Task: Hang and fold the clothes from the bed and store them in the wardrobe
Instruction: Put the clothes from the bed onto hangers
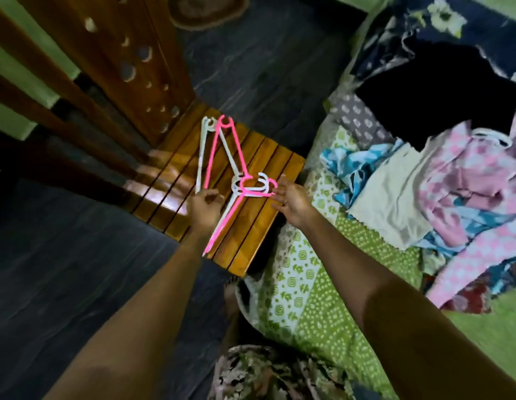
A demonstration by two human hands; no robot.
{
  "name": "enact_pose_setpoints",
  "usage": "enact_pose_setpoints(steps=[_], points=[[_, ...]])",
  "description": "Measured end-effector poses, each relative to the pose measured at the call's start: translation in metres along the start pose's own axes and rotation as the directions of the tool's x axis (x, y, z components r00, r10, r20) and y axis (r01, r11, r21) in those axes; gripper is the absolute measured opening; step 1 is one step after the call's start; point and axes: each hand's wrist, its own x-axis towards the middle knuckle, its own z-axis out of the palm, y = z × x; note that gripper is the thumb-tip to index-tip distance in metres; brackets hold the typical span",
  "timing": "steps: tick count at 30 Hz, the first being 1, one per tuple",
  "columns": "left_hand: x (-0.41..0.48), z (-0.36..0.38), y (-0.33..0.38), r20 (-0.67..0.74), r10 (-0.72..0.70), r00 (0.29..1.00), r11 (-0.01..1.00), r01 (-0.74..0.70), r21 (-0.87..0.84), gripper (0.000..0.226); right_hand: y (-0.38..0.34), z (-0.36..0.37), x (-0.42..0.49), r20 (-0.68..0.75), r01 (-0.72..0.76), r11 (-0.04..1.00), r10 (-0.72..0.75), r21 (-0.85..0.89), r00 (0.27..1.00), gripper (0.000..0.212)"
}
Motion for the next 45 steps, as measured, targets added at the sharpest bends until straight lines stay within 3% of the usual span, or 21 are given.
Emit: enact_pose_setpoints(steps=[8, 13, 17, 19, 22, 23, 27, 31, 33, 36, 41, 45], points=[[0.051, 0.029, -0.049, 0.274, 0.118, 0.954, 0.907, -0.216, 0.361, 0.018, 0.023, 0.011, 0.071, -0.196, -0.162, 0.983, 0.176, 0.084, 0.965, 0.039], [0.074, 0.043, -0.068, 0.344, 0.108, 0.933, 0.849, -0.267, 0.457, 0.034, 0.033, 0.010, 0.103, -0.227, -0.204, 0.969, 0.232, 0.142, 0.946, 0.037], [0.083, 0.047, -0.073, 0.367, 0.114, 0.923, 0.840, -0.287, 0.461, 0.020, 0.036, 0.014, 0.112, -0.228, -0.190, 0.968, 0.225, 0.166, 0.947, 0.028], [0.085, 0.047, -0.073, 0.360, 0.130, 0.924, 0.830, -0.300, 0.470, 0.006, 0.036, 0.016, 0.113, -0.251, -0.166, 0.969, 0.210, 0.184, 0.945, 0.022], [0.082, 0.046, -0.069, 0.305, 0.183, 0.935, 0.812, -0.319, 0.489, 0.010, 0.031, 0.019, 0.107, -0.279, -0.086, 0.973, 0.146, 0.214, 0.949, 0.016], [0.081, 0.046, -0.066, 0.263, 0.200, 0.944, 0.824, -0.307, 0.476, 0.012, 0.028, 0.021, 0.105, -0.265, -0.056, 0.970, 0.120, 0.238, 0.957, 0.007], [0.075, 0.036, -0.047, 0.072, 0.164, 0.984, 0.936, -0.178, 0.305, 0.019, 0.000, 0.032, 0.084, -0.136, 0.063, 0.947, -0.020, 0.315, 0.991, 0.014], [0.078, 0.025, -0.021, -0.035, 0.273, 0.961, 0.944, -0.261, 0.199, 0.022, -0.035, 0.046, 0.062, -0.049, 0.171, 0.933, -0.164, 0.316, 0.985, 0.004], [0.076, 0.020, 0.000, -0.057, 0.268, 0.962, 0.958, -0.260, 0.123, 0.024, -0.051, 0.049, 0.046, -0.024, 0.274, 0.924, -0.278, 0.267, 0.960, 0.016], [0.060, 0.018, 0.030, -0.078, 0.411, 0.908, 0.897, -0.388, 0.214, 0.021, -0.068, 0.045, 0.022, -0.043, 0.453, 0.891, -0.454, -0.024, 0.890, 0.026], [0.015, 0.024, 0.081, -0.048, 0.579, 0.814, 0.790, -0.546, 0.280, 0.029, -0.093, 0.001, -0.012, -0.026, 0.657, 0.627, -0.731, -0.419, 0.681, 0.039], [-0.032, 0.044, 0.116, -0.010, 0.694, 0.720, 0.699, -0.670, 0.249, 0.046, -0.105, -0.065, -0.043, -0.004, 0.660, 0.405, -0.854, -0.633, 0.520, 0.043]])
